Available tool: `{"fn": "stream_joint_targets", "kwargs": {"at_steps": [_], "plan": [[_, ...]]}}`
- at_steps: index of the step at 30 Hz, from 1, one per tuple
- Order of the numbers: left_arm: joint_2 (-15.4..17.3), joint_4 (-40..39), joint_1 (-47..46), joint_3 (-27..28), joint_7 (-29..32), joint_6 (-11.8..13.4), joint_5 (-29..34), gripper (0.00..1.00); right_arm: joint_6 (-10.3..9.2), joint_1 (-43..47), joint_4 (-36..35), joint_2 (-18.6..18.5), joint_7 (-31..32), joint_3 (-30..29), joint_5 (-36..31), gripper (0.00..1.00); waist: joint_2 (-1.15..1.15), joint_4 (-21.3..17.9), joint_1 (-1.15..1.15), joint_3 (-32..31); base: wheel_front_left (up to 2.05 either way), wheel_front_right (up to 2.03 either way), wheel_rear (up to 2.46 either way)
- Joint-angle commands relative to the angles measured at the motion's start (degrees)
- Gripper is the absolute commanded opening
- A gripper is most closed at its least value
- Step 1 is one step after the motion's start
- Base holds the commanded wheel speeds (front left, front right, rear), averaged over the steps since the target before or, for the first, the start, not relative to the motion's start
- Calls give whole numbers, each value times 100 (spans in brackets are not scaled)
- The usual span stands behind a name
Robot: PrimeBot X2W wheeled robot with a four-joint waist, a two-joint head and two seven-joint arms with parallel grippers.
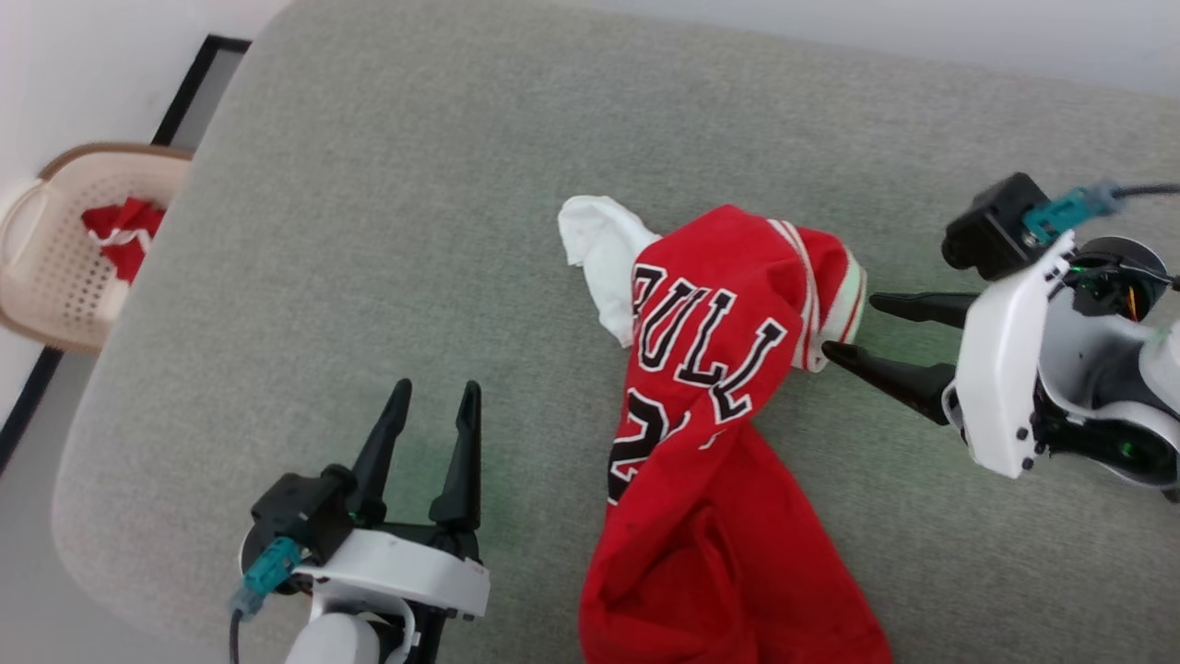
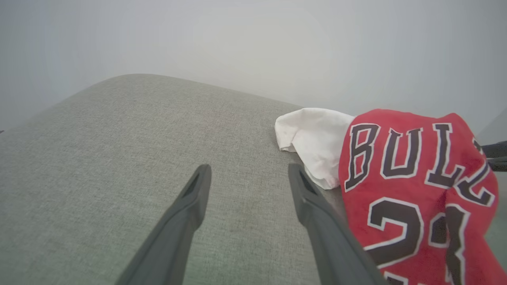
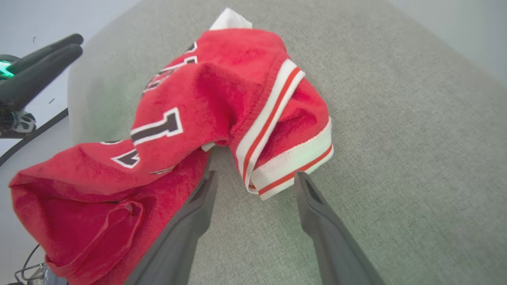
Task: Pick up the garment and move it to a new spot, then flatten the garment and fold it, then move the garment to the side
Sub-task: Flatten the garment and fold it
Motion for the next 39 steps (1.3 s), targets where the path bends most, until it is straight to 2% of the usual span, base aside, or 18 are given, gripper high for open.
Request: {"fn": "stream_joint_targets", "kwargs": {"at_steps": [1,6,15,16,17,18,22,26,31,34,39], "plan": [[-4,12,-69,-30,-1,28,-65,100,-6,-113,168,84,126,33,14,100,0,152,0,120,0,0,0],[-4,29,-139,-146,-1,86,-199,100,-6,-308,785,206,507,189,-81,100,0,347,0,235,0,0,0],[-5,32,-222,-244,-1,140,-327,100,-6,-406,1327,622,410,188,-149,100,0,416,0,398,0,0,0],[-4,30,-247,-254,-1,144,-344,100,-6,-421,1369,665,362,167,-147,57,0,417,0,417,0,0,0],[-4,31,-275,-265,-1,148,-356,100,-6,-433,1422,707,301,139,-143,26,0,417,0,436,0,0,0],[-5,33,-293,-270,-1,151,-362,100,-6,-448,1459,746,234,124,-162,0,0,413,0,450,0,0,0],[-4,52,-334,-237,-1,161,-350,100,-6,-486,1581,810,-68,59,-267,0,0,365,0,456,0,0,0],[-4,53,-245,-118,-1,160,-282,100,-6,-506,1641,587,-359,-34,-607,0,0,237,0,376,0,0,0],[-4,71,-150,-7,0,136,-192,100,-6,-275,1488,155,-502,-343,-810,0,0,31,0,226,0,0,0],[-3,52,-160,25,0,124,-154,100,-7,-186,1337,-233,-472,-586,-1003,0,0,-38,0,176,0,0,0],[-3,20,-154,54,0,113,-113,100,-7,-8,1053,-809,-286,-1111,-1675,0,0,-99,0,135,0,0,0]]}}
